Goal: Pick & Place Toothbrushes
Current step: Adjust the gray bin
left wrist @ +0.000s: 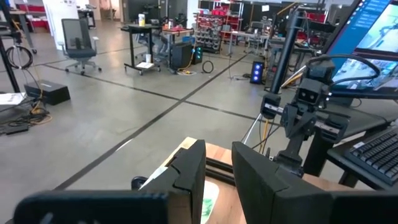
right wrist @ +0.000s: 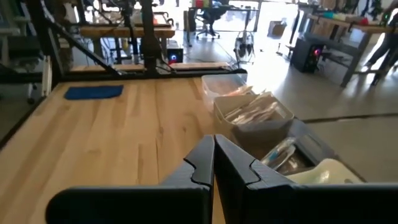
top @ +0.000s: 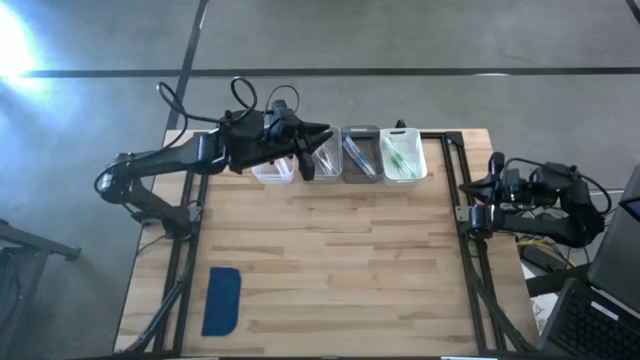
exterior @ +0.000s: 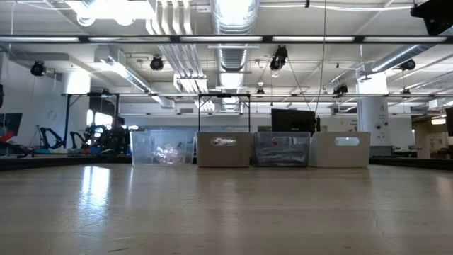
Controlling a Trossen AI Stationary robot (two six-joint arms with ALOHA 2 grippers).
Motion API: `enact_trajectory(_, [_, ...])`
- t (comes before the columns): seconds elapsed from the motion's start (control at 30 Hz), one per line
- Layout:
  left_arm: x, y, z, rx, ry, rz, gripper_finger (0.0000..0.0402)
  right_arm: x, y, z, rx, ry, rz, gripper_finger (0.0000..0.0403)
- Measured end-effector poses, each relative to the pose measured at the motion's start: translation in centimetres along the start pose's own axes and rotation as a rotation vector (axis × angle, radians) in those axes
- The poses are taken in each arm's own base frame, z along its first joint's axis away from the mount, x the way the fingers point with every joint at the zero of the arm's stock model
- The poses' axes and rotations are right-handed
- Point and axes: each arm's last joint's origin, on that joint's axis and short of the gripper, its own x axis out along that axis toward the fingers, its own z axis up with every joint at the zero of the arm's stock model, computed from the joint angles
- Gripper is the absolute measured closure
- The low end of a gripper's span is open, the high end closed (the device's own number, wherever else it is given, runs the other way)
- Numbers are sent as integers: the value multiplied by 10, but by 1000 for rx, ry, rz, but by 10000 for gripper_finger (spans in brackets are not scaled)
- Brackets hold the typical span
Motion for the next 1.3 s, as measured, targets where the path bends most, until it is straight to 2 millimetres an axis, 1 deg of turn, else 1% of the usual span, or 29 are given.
enact_trajectory(0.2, [0, 0, 0, 12, 1, 0, 319, 0, 0, 0, -76, -1, 1, 394])
enact_trajectory(0.33, [0, 0, 0, 10, 1, 0, 319, 0, 0, 0, -95, 0, 4, 394])
enact_trajectory(0.43, [0, 0, 0, 13, 3, 0, 319, 0, 0, 0, -97, -2, 4, 394])
enact_trajectory(0.6, [1, 3, 0, 100, 5, 10, 319, 0, 0, 0, -97, -2, 4, 394])
enact_trajectory(0.9, [1, 3, -3, 118, 29, 0, 319, -1, 0, 0, -95, -2, 3, 394])
enact_trajectory(0.97, [1, 3, -7, 133, 67, 1, 319, -1, 0, 0, -96, -3, 3, 394])
enact_trajectory(1.0, [2, 6, -9, 132, 88, 35, 319, -1, 0, 0, -95, -2, 3, 394])
enact_trajectory(1.13, [14, 21, -26, 30, 156, 333, 319, -1, 0, 0, -95, -3, 4, 394])
enact_trajectory(1.17, [18, 25, -29, 23, 158, 381, 319, -1, 0, 0, -95, -2, 3, 394])
enact_trajectory(1.3, [40, 41, -44, 15, 196, 465, 306, -1, 0, 0, -96, -3, 4, 394])
